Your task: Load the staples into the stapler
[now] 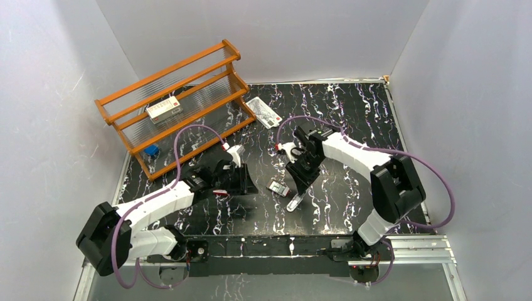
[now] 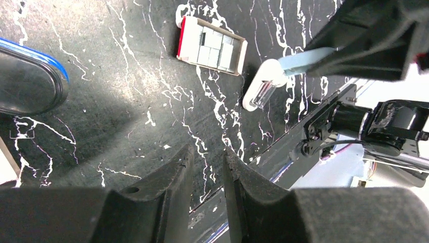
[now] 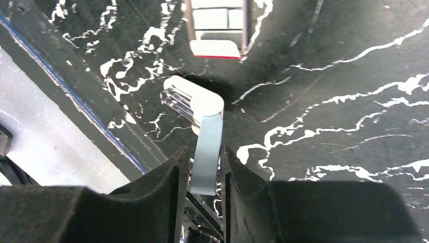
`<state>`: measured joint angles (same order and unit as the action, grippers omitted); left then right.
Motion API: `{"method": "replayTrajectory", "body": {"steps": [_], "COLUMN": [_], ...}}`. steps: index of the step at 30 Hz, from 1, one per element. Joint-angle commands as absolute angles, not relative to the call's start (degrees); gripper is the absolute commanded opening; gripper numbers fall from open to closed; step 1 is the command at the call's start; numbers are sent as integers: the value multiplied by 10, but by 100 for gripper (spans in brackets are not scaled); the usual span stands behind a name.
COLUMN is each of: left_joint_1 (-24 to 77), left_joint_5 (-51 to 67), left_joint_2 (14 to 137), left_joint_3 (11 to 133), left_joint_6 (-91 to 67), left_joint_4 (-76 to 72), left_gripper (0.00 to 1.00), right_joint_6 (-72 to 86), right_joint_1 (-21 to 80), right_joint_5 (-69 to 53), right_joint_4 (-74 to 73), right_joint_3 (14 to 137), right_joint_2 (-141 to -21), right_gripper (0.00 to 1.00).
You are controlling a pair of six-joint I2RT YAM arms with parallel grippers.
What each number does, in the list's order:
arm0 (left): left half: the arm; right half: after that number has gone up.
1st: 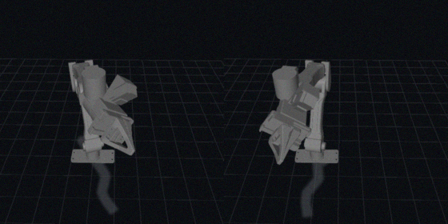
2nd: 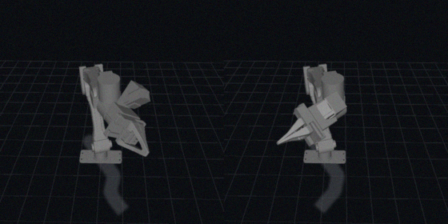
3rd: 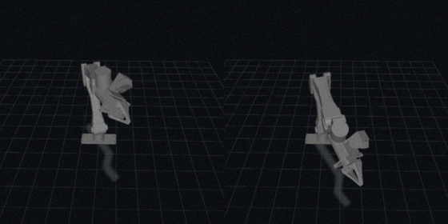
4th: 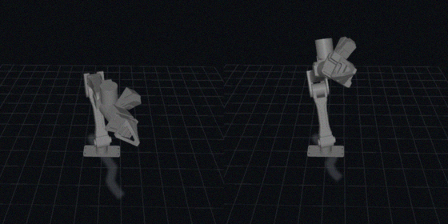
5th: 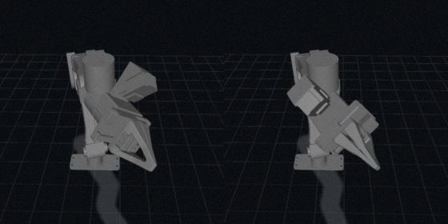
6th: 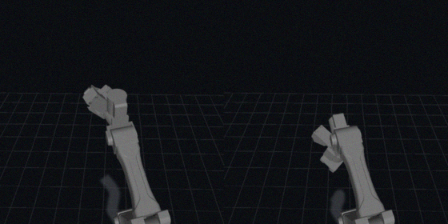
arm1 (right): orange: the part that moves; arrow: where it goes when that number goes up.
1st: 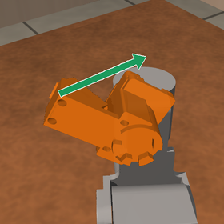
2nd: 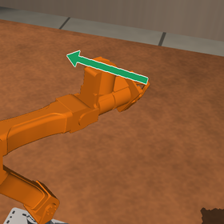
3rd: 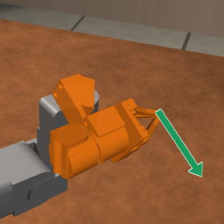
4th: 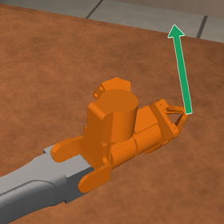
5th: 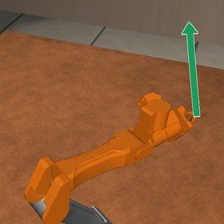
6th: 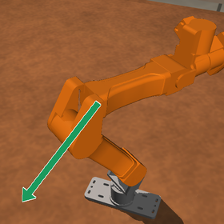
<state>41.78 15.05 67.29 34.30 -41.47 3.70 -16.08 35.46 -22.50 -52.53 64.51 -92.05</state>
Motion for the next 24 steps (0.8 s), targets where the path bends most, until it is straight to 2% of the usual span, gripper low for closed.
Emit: {"method": "replayTrajectory", "body": {"steps": [1,6,12,19,24], "left_joint_1": [404,397,392,391,389], "left_joint_5": [177,178,177,177,171], "left_joint_2": [651,641,634,647,647], "left_joint_3": [367,369,364,365,370], "left_joint_6": [-388,-381,-382,-380,-377], "left_joint_4": [70,84,90,84,91], "left_gripper": [27,26,27,27,27], "right_joint_6": [-194,-206,-207,-189,-169], "right_joint_1": [329,314,299,299,300], "right_joint_5": [-199,-190,-179,-215,-202], "right_joint_4": [-565,-588,-588,-574,-564], "right_joint_3": [697,742,760,743,748], "right_joint_2": [-956,-1010,-1008,-974,-962], "right_gripper": [36,34,34,48,65]}}
